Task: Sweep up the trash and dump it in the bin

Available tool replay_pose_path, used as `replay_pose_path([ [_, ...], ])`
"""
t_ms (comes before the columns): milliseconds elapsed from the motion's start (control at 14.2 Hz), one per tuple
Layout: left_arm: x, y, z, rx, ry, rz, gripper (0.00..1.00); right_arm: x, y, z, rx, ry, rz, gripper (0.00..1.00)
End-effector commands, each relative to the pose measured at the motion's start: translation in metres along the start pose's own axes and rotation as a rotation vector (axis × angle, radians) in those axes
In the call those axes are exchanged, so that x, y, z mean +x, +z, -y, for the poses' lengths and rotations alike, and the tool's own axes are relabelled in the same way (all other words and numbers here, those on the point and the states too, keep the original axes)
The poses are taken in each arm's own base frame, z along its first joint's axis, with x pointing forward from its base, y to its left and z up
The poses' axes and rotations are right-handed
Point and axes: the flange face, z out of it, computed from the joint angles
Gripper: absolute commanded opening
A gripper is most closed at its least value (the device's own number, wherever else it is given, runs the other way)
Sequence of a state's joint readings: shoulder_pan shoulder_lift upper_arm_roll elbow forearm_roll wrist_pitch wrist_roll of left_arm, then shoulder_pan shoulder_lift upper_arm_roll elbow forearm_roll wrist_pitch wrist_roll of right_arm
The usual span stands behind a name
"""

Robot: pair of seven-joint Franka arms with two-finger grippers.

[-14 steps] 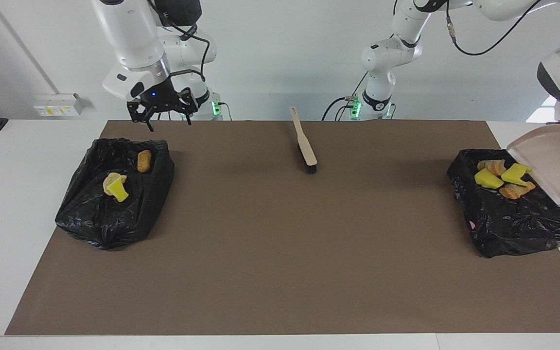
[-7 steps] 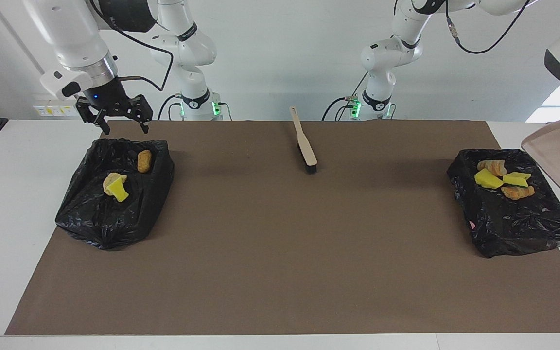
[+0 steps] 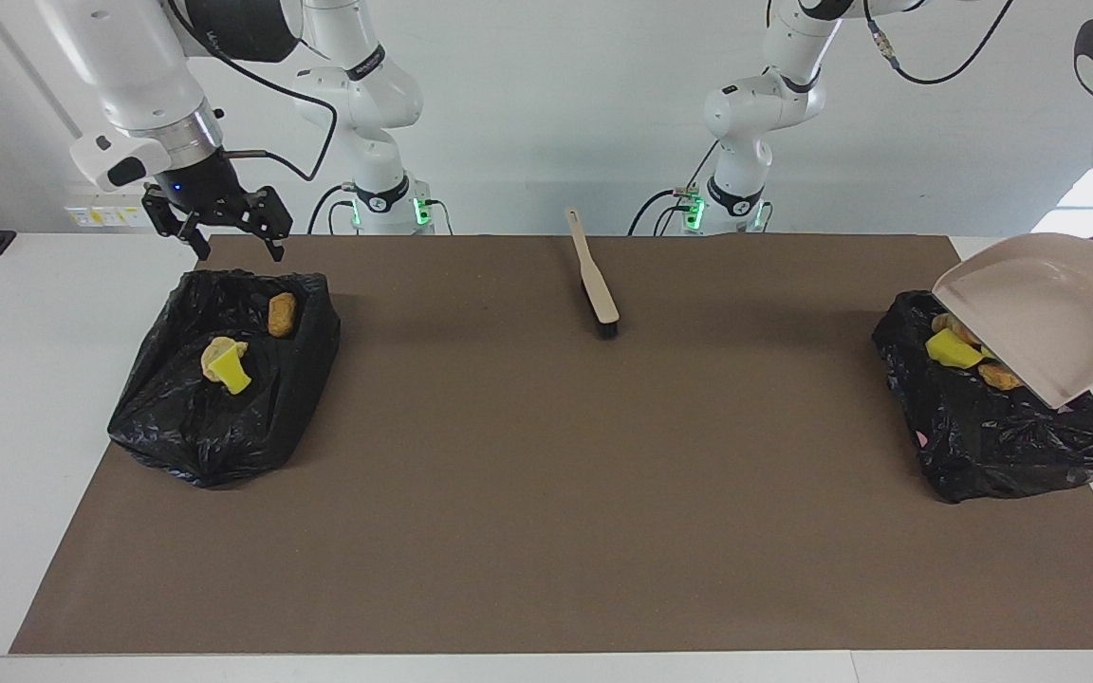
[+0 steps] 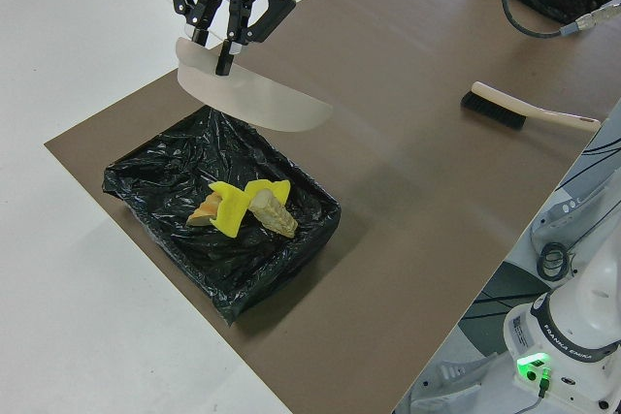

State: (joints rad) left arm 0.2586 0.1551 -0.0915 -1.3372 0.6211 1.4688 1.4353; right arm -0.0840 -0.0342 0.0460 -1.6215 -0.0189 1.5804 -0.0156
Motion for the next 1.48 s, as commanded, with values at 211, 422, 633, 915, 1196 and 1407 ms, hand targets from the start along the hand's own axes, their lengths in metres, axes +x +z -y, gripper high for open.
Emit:
replay_pose_path([
  [211,0.034,-0.048,-0.04,-0.086,-0.352,-0.223,0.0,-0.006,-0.004,0.013,-0.002,-0.008,-0.01,1.0],
  [422,0.066,-0.061,-0.06,-0.207,-0.503,-0.322,0.0,-0.006,-0.004,0.012,0.0,-0.007,-0.01,1.0],
  [633,0.106,-0.071,-0.085,-0.274,-0.614,-0.385,0.0,-0.006,-0.004,0.012,0.0,-0.007,-0.01,1.0],
  [915,0.131,-0.079,-0.106,-0.357,-0.703,-0.466,0.0,-0.006,-0.004,0.012,0.0,-0.004,-0.01,1.0],
  [1196,0.185,-0.079,-0.127,-0.401,-0.879,-0.526,0.0,-0.006,-0.004,0.012,0.0,-0.007,-0.01,1.0],
  [1407,0.258,-0.084,-0.147,-0.423,-1.012,-0.554,0.0,-0.006,-0.004,0.012,0.0,-0.004,-0.01,1.0],
])
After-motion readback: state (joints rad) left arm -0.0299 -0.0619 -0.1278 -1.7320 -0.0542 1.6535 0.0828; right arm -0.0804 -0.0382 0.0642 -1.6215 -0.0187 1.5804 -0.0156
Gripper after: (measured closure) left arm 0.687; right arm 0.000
